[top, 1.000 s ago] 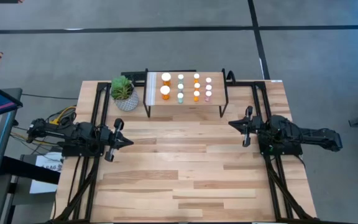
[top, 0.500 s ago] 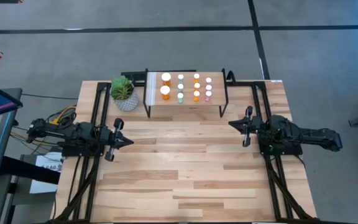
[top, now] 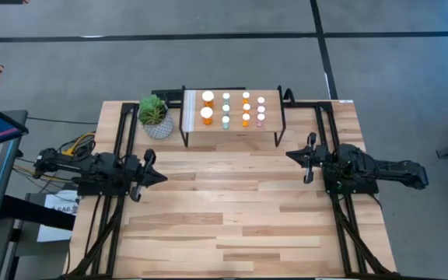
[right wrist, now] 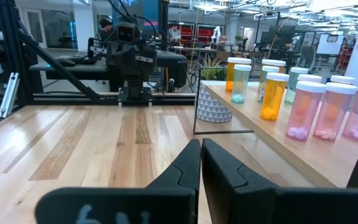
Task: Pick and place medicine bottles onto shelf by color
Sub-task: Return to Home Position
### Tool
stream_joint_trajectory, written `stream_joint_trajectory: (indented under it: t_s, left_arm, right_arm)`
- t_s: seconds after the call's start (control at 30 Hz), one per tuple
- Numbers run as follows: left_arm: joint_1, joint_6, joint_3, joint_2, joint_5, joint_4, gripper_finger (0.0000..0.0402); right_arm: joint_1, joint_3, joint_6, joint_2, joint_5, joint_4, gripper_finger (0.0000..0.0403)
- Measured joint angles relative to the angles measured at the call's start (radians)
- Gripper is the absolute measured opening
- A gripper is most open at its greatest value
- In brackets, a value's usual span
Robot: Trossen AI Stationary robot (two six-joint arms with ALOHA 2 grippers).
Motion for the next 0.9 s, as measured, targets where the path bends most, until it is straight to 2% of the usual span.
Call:
stream_joint_trajectory:
  t_s: [0.13,0.23,0.9]
  left_arm:
    - [0.0,-0.221,0.0,0.0,0.0,0.0,0.0]
    - [0.0,-0.293,0.0,0.0,-0.001,0.0,0.0]
    - [0.0,-0.315,0.0,0.0,-0.001,0.0,0.0]
  right_arm:
    - [0.0,0.0,0.0,0.0,0.0,0.0,0.004]
    - [0.0,0.0,0.0,0.0,0.0,0.0,0.004]
    - [0.0,0.0,0.0,0.0,0.0,0.0,0.004]
